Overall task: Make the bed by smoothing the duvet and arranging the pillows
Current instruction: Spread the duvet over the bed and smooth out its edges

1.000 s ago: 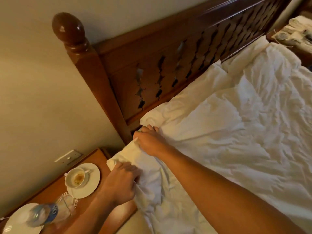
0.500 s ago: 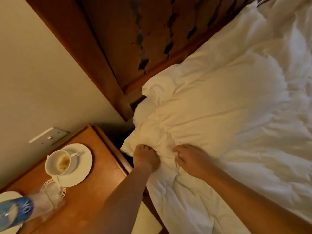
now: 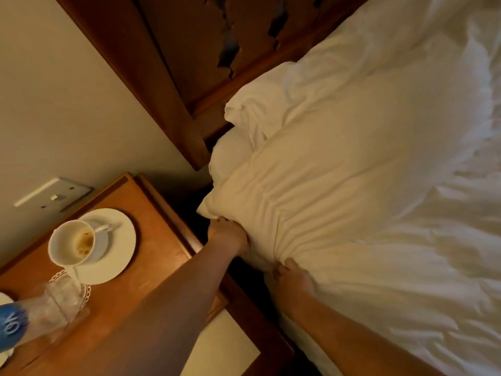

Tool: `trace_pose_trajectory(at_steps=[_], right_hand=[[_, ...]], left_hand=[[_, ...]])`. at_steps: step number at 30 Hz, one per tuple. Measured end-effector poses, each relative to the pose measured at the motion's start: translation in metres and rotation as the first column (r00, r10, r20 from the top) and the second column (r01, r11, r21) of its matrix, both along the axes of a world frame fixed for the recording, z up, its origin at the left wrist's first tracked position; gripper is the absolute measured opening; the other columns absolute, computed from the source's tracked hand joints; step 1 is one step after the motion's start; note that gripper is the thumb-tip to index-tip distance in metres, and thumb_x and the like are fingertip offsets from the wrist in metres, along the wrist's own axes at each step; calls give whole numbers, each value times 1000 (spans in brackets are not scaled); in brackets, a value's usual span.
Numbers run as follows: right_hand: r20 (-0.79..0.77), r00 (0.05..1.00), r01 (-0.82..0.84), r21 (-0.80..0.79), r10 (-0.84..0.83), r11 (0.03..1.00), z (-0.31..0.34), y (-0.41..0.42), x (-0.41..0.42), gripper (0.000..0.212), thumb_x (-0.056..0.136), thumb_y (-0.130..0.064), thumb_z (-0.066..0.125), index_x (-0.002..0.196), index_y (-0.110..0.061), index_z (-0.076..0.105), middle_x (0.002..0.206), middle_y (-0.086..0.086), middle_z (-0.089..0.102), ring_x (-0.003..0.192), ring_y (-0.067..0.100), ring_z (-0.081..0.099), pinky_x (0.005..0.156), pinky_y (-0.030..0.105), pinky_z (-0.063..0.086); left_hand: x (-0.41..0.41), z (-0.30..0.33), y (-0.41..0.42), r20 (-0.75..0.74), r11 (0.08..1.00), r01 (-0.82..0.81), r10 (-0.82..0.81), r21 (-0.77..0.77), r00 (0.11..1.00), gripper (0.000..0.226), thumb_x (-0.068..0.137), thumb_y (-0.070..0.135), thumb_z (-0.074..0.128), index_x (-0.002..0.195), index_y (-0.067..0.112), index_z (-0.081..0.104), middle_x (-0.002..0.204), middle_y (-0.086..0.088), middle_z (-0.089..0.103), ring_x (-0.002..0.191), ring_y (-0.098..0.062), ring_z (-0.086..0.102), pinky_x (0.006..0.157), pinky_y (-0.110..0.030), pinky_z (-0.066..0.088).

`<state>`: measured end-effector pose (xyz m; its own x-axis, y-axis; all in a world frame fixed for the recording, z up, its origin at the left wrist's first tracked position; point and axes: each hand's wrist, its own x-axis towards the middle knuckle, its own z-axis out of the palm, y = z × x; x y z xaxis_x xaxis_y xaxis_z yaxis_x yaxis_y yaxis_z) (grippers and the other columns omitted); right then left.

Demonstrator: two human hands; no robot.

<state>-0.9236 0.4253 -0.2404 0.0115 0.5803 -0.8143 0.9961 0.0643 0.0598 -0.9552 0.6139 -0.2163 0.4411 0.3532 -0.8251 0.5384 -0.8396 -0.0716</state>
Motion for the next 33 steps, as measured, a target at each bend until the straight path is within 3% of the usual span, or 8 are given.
trace_pose_trajectory(at_steps=[2, 4, 6, 12, 15, 20, 28, 33], right_hand=[[-106, 983, 149, 3, -148, 989, 15, 11, 15, 32, 101, -31, 44, 128, -22, 59, 131, 3, 58, 125, 26, 46, 107, 38, 26], [-383, 796, 525, 52, -469, 849, 46, 26, 43, 30, 99, -34, 42, 116, -30, 66, 121, -1, 66, 111, 24, 59, 98, 36, 45], [-521, 651, 728, 222, -552, 649, 84, 41, 82, 31, 97, -39, 41, 115, -36, 67, 115, -9, 71, 102, 18, 66, 88, 37, 53], [-553, 739, 634, 764, -384, 120, 166, 79, 221, 23, 94, -27, 52, 103, -23, 72, 103, -4, 72, 91, 20, 66, 79, 35, 54], [-375, 819, 494, 846, -433, 201, 183, 98, 295, 24, 97, -25, 53, 111, -17, 71, 114, 4, 69, 107, 28, 60, 91, 40, 49], [-66, 831, 479, 588, -552, 652, 197, 127, 351, 49, 104, -47, 32, 103, -13, 67, 105, 13, 67, 105, 34, 60, 99, 41, 39], [-190, 926, 357, 725, -327, 589, 159, 149, 360, 55, 101, -53, 21, 100, -20, 65, 101, 4, 67, 100, 26, 57, 96, 42, 36], [-140, 890, 366, 789, -435, 493, 153, 109, 441, 68, 97, -52, 6, 92, -23, 67, 93, 0, 66, 99, 24, 59, 104, 41, 36]], left_hand=[[8, 21, 2, 123, 996, -89, 92, -26, 988, 33, 94, 37, 43, 107, 16, 66, 115, -5, 64, 104, -25, 58, 85, -36, 46], [20, 49, 8, 283, 982, -187, 190, -40, 940, 30, 93, 38, 40, 82, 18, 59, 91, -1, 64, 82, -22, 58, 69, -32, 43], [35, 75, 16, 485, 953, -301, 279, -34, 829, 33, 97, 40, 37, 81, 19, 57, 77, 2, 56, 76, -21, 55, 66, -32, 40], [95, 90, 33, 803, 836, -461, 481, -299, 352, 32, 98, 47, 45, 109, 17, 52, 108, -2, 56, 102, -21, 50, 88, -39, 45], [125, 95, 35, 789, 788, -433, 568, -438, 235, 31, 98, 52, 44, 101, 23, 54, 98, 4, 61, 93, -18, 58, 80, -37, 47], [154, 99, 38, 806, 883, -329, 449, -334, 387, 41, 101, 54, 36, 115, 27, 65, 101, -2, 72, 95, -27, 65, 79, -38, 51], [146, 82, 57, 811, 873, -479, 348, -97, 470, 52, 99, 56, 26, 90, 23, 65, 80, -2, 69, 78, -28, 65, 64, -34, 42], [228, 113, 25, 899, 872, -467, 313, -144, 307, 38, 101, 42, 33, 97, 20, 64, 86, 2, 66, 79, -18, 63, 68, -33, 46]])
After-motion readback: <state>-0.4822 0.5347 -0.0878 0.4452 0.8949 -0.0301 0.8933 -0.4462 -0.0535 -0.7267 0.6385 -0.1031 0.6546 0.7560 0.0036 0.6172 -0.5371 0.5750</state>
